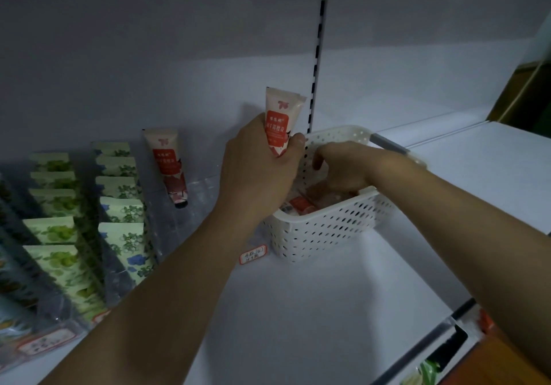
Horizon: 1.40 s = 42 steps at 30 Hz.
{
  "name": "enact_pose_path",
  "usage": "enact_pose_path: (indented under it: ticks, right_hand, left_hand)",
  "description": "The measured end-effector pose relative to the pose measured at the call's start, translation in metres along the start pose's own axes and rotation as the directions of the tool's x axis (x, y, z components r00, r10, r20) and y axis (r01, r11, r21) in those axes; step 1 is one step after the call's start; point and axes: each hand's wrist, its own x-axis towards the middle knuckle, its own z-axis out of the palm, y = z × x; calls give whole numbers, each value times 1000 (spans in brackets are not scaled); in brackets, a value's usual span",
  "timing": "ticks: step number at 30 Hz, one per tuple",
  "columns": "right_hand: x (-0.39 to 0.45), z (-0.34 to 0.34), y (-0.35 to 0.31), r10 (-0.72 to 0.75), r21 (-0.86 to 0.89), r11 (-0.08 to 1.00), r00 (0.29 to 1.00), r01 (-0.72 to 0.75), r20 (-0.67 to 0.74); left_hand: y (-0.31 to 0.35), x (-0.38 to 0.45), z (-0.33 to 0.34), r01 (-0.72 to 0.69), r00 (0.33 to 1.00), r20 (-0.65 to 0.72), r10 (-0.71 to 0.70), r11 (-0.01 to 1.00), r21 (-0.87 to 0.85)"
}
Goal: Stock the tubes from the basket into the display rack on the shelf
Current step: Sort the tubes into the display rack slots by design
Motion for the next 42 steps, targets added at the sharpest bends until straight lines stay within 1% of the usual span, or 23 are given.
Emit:
enact_pose_path:
  ticks: [4,6,8,10,12,14,16,17,18,19,20,21,22,23,24,27,30,32,34,35,38,41,42]
  right_hand:
    - [-4,1,-2,-96,26,995,987,94,128]
    - [-3,0,-2,-115,70,992,985,107,125]
    - [2,0,1,-184,123,975,983,186,-28]
    - [6,-1,6,-220,276,918,945,285,-244]
    - [3,-4,10,-204,557,738,913,381,-354]
    - [-6,-8,12,-249,759,484,900,436,-358]
    - [-13,-11,12,-297,879,255,898,402,-325]
    - [-15,-12,11,-270,914,197,916,354,-297]
    - [-12,-11,11,-208,924,211,939,318,-275]
    - [-8,-8,10,-122,892,340,954,300,-274]
    - [-5,-6,8,-46,766,587,955,263,-293]
    - [-4,-5,6,-13,528,833,960,165,-279]
    - [-4,-3,3,2,247,968,979,49,-203]
    - [-5,-3,0,50,29,998,994,-47,-96]
    - [-8,-4,-3,106,-94,990,994,-106,-6]
    - [-15,-8,-3,144,-213,970,985,-120,99]
    - [-9,-4,0,78,-88,994,995,-72,67]
    - [-5,-3,3,-18,184,983,1000,13,22]
    - [-11,-8,5,-132,535,830,988,156,-84]
    - [-16,-13,6,-166,636,735,971,237,-171]
    - [-26,-22,-1,-184,794,450,913,408,-365]
    - [-29,-28,-13,-156,892,182,908,413,-389]
    - [-30,-29,-17,-144,915,109,917,389,-373]
  left_hand:
    - [0,0,1,6,1000,20,-6,1000,9]
    - [1,0,1,8,1000,19,-8,1000,14]
    - [0,1,1,9,1000,16,-9,1000,15]
    - [0,1,0,-6,1000,25,5,1000,24]
    - [1,2,0,-21,998,61,18,999,45]
    - [1,3,0,-20,995,99,13,998,65]
    - [2,3,-1,2,993,119,-8,999,51]
    - [3,4,-1,9,992,126,-14,999,39]
    - [3,3,-1,8,991,134,-13,999,33]
    - [5,3,-2,5,990,140,-10,999,34]
    - [5,2,-2,-1,991,136,-4,999,34]
    - [6,1,-2,-5,992,124,2,1000,27]
    - [6,1,-3,-6,993,115,4,1000,15]
    - [7,0,-3,-4,994,112,4,1000,0]
    - [7,0,-3,-2,994,113,3,1000,-12]
    - [8,-1,-4,8,993,115,-5,1000,-27]
    - [8,-1,-4,0,996,94,2,1000,-18]
    - [8,-1,-5,15,998,54,-13,999,-43]
    - [7,1,-8,51,999,12,-50,991,-122]
    - [5,3,-9,64,998,3,-64,984,-167]
    - [5,6,-15,85,996,10,-86,951,-298]
    - [6,10,-24,110,989,135,-55,887,-449]
    - [7,10,-26,108,983,179,-31,893,-437]
